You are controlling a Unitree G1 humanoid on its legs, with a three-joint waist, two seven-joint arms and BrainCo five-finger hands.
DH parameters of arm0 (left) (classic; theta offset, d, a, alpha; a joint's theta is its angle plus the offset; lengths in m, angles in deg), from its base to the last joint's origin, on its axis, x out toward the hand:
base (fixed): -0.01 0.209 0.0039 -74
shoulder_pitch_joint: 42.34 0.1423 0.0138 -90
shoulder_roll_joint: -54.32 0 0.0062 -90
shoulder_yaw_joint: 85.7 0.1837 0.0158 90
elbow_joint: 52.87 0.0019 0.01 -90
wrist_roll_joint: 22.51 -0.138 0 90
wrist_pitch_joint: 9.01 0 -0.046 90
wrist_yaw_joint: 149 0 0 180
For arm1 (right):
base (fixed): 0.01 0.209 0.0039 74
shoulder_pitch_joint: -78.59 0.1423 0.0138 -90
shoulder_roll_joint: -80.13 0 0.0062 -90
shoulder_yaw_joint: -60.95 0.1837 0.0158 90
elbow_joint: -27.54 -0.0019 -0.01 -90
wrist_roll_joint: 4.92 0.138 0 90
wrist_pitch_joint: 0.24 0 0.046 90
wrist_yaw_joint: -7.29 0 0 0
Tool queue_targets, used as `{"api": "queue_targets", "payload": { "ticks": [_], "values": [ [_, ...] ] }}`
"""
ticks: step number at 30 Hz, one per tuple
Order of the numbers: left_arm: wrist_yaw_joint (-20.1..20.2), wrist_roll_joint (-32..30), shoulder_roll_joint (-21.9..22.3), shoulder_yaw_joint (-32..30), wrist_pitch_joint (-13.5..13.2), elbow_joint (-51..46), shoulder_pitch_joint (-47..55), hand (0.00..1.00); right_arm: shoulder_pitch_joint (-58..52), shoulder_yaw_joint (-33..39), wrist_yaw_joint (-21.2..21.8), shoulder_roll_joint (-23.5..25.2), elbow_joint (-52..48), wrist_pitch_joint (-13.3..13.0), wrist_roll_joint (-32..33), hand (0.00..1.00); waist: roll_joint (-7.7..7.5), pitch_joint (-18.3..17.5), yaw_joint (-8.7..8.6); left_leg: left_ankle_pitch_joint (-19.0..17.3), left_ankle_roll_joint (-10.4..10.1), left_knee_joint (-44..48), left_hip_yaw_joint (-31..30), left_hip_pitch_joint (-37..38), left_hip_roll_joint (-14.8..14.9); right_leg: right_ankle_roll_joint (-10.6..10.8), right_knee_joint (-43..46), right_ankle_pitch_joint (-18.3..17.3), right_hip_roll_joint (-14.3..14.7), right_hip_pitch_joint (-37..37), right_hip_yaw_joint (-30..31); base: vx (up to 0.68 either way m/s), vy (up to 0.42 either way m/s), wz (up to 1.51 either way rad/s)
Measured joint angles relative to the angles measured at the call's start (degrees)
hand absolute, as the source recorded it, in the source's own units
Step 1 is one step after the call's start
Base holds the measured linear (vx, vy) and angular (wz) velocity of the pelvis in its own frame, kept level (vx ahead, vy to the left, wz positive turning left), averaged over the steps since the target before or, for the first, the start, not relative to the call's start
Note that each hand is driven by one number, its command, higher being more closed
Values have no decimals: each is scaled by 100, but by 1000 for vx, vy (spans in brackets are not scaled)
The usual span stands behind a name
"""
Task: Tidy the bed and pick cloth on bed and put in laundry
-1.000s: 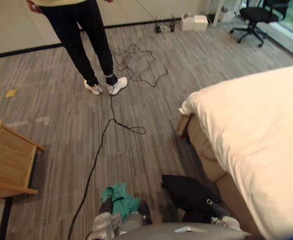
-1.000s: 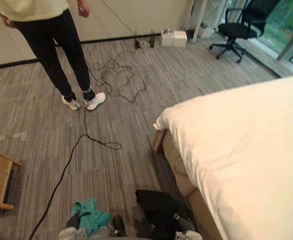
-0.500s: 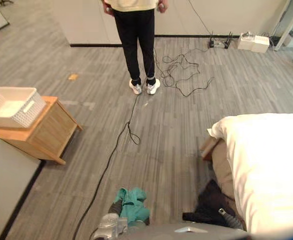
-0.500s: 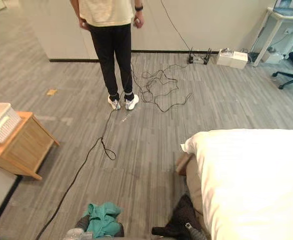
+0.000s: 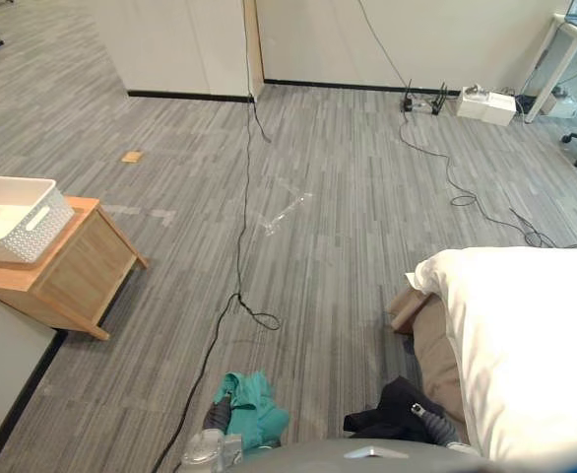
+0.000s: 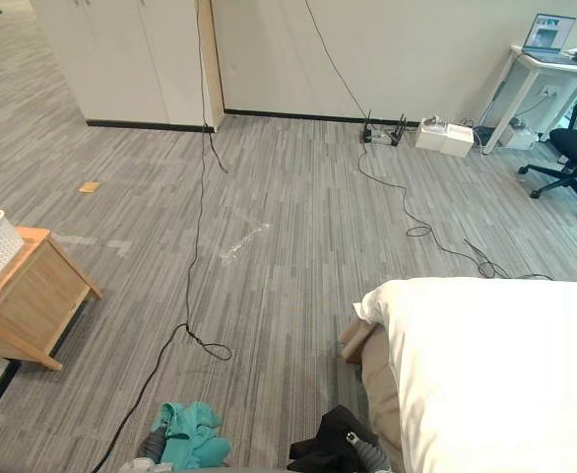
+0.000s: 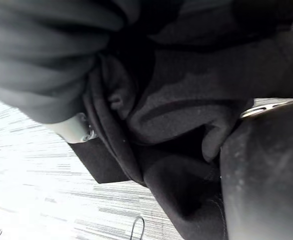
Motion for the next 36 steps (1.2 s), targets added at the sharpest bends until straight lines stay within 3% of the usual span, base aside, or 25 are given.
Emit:
{"api": "queue_targets", "payload": {
  "ticks": [3, 5, 6, 7, 8, 10, 12, 16, 18, 20, 22, 23, 25, 28, 29, 31, 32, 34, 35, 36],
  "values": [
    [504, 706, -33, 1, 75, 0, -13, 100, 131, -133, 173, -96, -44, 278, 328, 100, 10, 1, -10, -126, 61, 4, 17, 96, 55, 0, 833, 0, -12, -357, 25, 55, -3, -10],
    [829, 1071, -103, 12, 67, 0, -21, 100, 190, -139, 230, -71, -170, 447, 625, 100, -59, 40, 40, -191, 70, 8, 12, 263, 94, -100, 2439, 179, -149, -1042, 53, 56, 13, 2],
    [984, 1271, -129, 24, 42, -2, -39, 100, 190, -120, 273, -2, -220, 500, 848, 100, -45, 85, 101, -216, 115, 15, -42, 368, 114, -152, 3223, 488, -234, -1380, 51, 64, 2, 23],
    [1046, 1407, -144, 34, 25, -5, -45, 100, 178, -74, 299, 39, -237, 503, 981, 100, -68, 54, 99, -196, 169, 46, -100, 401, 148, -131, 3471, 266, -261, -1544, 41, 124, -12, 59],
    [1127, 1661, -65, 71, -174, -25, -102, 100, 244, 5, 402, 154, -333, 432, 1115, 100, -66, 38, 117, -182, 134, 55, -250, 426, 219, -54, 2879, -170, -218, -1571, 66, 129, -25, 60],
    [1118, 1755, -10, 63, -370, -48, -113, 100, 331, 11, 408, 247, -328, 328, 1116, 100, -62, 36, 122, -213, 92, 140, -343, 378, 245, -41, 2042, -176, -184, -1546, 99, 110, -44, 43],
    [1068, 1838, 62, 65, -663, -150, -112, 100, 442, 17, 417, 371, -340, 128, 1283, 100, -123, 24, 138, -359, -26, 292, -434, 342, 126, -79, 462, 497, -214, -1285, 123, 169, -121, 17],
    [1171, 2098, 445, 79, -1054, -498, -116, 100, 622, 92, 359, 261, -465, -25, 1562, 100, 329, 32, 199, -441, -149, 327, -420, 359, 342, -104, 95, 584, 26, -1076, 70, 153, -107, -6],
    [1274, 2092, 490, 86, -1177, -597, -63, 100, 606, 131, 343, 270, -525, -59, 1584, 100, 369, 15, 178, -519, -227, 404, -466, 376, 443, -107, 4, 581, 106, -897, -40, 80, -89, 18],
    [1375, 2083, 462, 138, -1334, -786, 2, 100, 610, 117, 350, 316, -643, -177, 1705, 100, 312, 54, 248, -826, -291, 898, -475, 339, 590, -178, -58, 514, 193, -728, -53, 71, -118, -4],
    [1374, 2075, 469, 191, -1549, -1033, 226, 100, 570, 35, 366, 404, -953, -328, 1729, 100, 318, 106, 269, -1466, -458, 2213, -558, -161, 827, -262, -87, 211, 343, -627, -113, -11, -92, -3],
    [1372, 2076, 452, 184, -1556, -1113, 281, 100, 569, -19, 370, 407, -1051, -377, 1723, 100, 302, 127, 280, -1569, -474, 3042, -640, -530, 904, -303, -41, 166, 374, -619, -123, -5, -72, 10],
    [1383, 2086, 533, 250, -1564, -1354, 505, 100, 492, -146, 360, 383, -1292, -421, 1706, 100, 328, 167, 315, -1046, -403, 5068, -910, -1565, 1088, -328, -3, 109, 388, -495, -153, 69, -25, -3],
    [1584, 2098, 574, 250, -1690, -1630, 685, 100, 292, -370, 339, 346, -1584, -446, 1655, 100, 339, 276, 478, 248, -479, 6294, -957, -2124, 1110, -407, -62, 58, 267, -190, 43, 142, 40, -26],
    [1642, 2114, 574, 257, -1740, -1682, 742, 100, 290, -428, 334, 377, -1660, -446, 1649, 100, 351, 330, 530, -37, -404, 6516, -988, -2267, 1018, -416, -82, 28, 210, -90, 122, 150, 67, -34],
    [1806, 2139, 649, 313, -1775, -1782, 798, 100, 324, -414, 327, 330, -1757, -448, 1643, 100, 493, 456, 539, -645, -278, 6211, -951, -2421, 865, -352, -139, -28, 83, 48, 183, 181, 106, -17],
    [1875, 2142, 651, 304, -1789, -1809, 818, 100, 327, -414, 327, 303, -1768, -447, 1563, 100, 487, 479, 586, -882, -254, 5472, -744, -2403, 705, -273, -157, -75, -79, 71, 264, 249, 167, -14],
    [1876, 2156, 653, 302, -1838, -1813, 830, 100, 334, -372, 340, 257, -1830, -452, 1432, 100, 514, 495, 603, -789, -245, 3672, -440, -2194, 556, -78, -159, -191, -260, 151, 291, 304, 211, -10],
    [1876, 2212, 655, 320, -1843, -1813, 846, 100, 318, -365, 342, 212, -1835, -474, 1432, 100, 591, 494, 599, -550, -251, 2476, -320, -1964, 541, 91, -155, -307, -274, 251, 285, 370, 318, -3],
    [1860, 2242, 669, 302, -1834, -1791, 853, 100, 315, -366, 342, 226, -1792, -477, 1429, 100, 581, 506, 628, -62, 64, 2269, -161, -1816, 505, 200, -143, -424, -358, 357, 298, 444, 359, -3]
  ]
}}
